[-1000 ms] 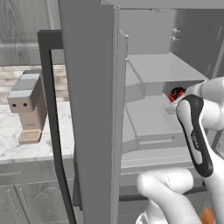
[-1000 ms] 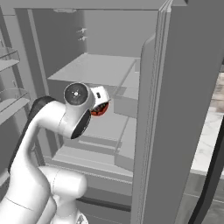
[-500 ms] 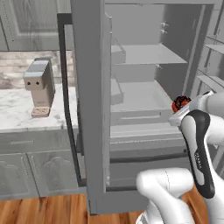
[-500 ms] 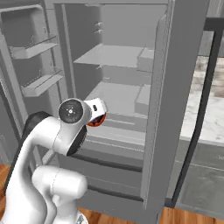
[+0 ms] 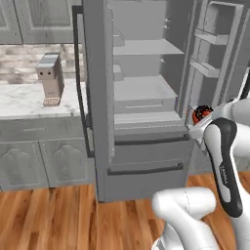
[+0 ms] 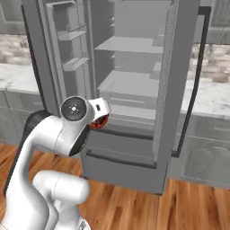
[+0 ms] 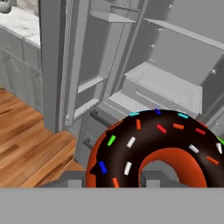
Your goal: Take the donut and cupcake from the fridge and place them on the empty tray on the dining counter.
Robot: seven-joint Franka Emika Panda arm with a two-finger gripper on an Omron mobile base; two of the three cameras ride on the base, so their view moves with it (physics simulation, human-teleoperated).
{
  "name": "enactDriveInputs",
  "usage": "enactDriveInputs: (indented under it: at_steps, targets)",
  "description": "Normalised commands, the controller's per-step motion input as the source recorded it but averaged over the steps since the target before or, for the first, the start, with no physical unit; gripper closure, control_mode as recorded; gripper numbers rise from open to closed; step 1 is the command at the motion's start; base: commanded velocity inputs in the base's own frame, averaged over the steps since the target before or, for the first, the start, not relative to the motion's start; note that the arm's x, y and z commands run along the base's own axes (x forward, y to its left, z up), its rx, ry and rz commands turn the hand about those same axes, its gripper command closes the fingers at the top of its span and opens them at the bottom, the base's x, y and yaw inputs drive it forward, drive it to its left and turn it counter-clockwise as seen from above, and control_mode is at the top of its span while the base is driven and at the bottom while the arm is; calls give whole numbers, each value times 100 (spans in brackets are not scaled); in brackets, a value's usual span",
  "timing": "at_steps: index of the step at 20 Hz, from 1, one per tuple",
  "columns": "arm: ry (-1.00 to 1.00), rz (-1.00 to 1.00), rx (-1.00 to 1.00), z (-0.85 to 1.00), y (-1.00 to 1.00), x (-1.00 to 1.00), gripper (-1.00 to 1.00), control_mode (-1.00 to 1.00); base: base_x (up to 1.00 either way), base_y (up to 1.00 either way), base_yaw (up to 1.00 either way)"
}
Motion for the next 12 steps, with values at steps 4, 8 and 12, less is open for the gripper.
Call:
enactDriveInputs:
  at_steps: [4,8,12]
  targets:
    - [0,0,0,0,0,0,100,100,-90,25,-48]
    - [0,0,0,0,0,0,100,100,-66,32,-73]
    - [0,0,0,0,0,0,100,100,-70,43,-72]
